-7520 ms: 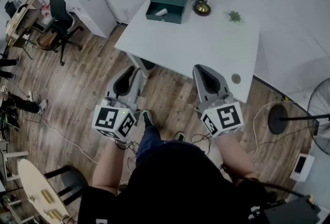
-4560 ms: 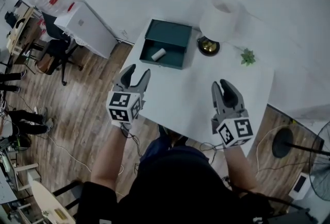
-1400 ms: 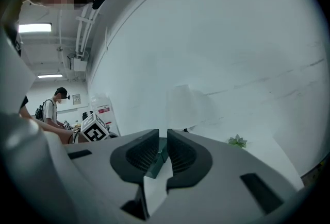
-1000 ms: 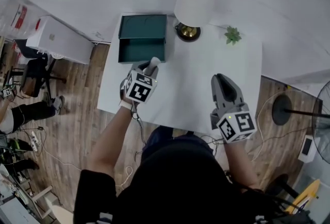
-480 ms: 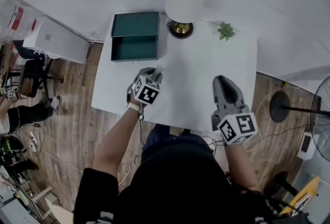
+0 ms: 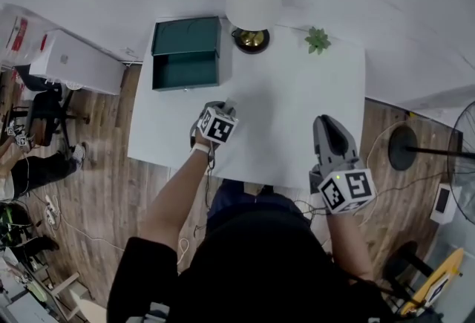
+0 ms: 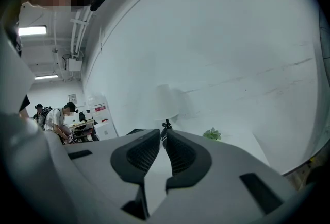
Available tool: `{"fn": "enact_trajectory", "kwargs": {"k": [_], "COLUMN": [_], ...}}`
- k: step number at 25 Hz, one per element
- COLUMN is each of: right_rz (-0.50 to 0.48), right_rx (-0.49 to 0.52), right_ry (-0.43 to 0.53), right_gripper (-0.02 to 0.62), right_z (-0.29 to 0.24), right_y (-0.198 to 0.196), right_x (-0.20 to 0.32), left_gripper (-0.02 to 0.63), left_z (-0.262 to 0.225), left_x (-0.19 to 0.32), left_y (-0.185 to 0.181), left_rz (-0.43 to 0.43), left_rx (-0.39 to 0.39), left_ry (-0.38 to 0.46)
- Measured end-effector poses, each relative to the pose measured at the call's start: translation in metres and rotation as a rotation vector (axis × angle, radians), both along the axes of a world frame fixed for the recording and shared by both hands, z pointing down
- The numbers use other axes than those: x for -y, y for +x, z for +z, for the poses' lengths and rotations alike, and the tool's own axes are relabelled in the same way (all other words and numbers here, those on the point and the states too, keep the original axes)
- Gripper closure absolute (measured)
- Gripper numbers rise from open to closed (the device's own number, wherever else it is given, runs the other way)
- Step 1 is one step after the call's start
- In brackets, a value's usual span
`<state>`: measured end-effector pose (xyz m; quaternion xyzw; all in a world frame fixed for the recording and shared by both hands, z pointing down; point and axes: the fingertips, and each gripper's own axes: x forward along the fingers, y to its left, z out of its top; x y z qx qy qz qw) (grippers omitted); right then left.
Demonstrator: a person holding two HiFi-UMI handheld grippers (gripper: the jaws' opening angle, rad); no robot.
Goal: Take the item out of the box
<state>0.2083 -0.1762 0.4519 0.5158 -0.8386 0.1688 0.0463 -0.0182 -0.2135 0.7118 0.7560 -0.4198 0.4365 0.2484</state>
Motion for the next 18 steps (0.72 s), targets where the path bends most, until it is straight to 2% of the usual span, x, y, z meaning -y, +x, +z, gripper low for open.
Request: {"fn": "enact_trajectory", "kwargs": {"k": [2, 7, 9, 13, 18], "right_rz": [0.005, 0.011, 0.011, 0.005, 0.000], "right_rx": [-0.001, 0.003, 0.006, 0.006, 0.008], "right_ry": [-0.001, -0.006, -0.009, -0.005, -0.005], "right_gripper": [0.549, 0.551, 0.551, 0.549, 0.549], "right_z": [0.001, 0.005, 0.006, 0.005, 0.005], "right_y": [0.005, 0.012, 0.012, 0.012, 0.015], "right_x": [0.000, -0.003, -0.006, -0.004, -0.005], "left_gripper": [0.482, 0.482, 0.481, 0.464, 0.396], "left_z": [0.004, 0.008, 0.011, 0.019, 0.020], "left_x": [-0.001, -0.010, -0.016, -0.019, -0.023], "left_y": [0.009, 0.036, 0.039, 0.039, 0.037], "left_rz": [0.051, 0.417, 0.493, 0.511, 0.498], "left_rx": [0.013, 0.142, 0.160, 0.150, 0.161], "left_ry": [0.005, 0.106, 0.107, 0.059, 0.049]}}
